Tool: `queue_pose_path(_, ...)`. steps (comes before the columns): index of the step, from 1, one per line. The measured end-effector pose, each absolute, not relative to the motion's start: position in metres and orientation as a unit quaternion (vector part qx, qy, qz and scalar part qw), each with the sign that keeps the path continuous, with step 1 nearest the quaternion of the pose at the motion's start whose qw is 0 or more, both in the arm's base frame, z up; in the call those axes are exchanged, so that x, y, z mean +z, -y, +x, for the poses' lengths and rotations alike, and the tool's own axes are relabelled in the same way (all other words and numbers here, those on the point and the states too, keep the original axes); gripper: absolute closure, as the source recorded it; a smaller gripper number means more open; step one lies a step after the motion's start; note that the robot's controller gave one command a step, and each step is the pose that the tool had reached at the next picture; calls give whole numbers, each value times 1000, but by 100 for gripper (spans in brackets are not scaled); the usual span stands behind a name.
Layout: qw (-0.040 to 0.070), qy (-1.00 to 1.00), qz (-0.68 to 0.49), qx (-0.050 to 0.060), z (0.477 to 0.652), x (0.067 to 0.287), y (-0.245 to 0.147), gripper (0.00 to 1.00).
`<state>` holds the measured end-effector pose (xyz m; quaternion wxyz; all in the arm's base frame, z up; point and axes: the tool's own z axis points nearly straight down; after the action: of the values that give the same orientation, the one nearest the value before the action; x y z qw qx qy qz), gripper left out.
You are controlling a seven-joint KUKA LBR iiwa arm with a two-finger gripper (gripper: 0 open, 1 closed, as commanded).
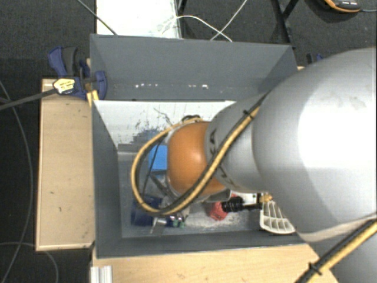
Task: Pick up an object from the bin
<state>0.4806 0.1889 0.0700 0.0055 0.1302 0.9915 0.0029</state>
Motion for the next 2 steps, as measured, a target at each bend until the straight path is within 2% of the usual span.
queue_pose_path(1,1,-989,150,2,478,70,-196,100)
queue_pose_path(2,1,-989,151,2,478,70,-196,100)
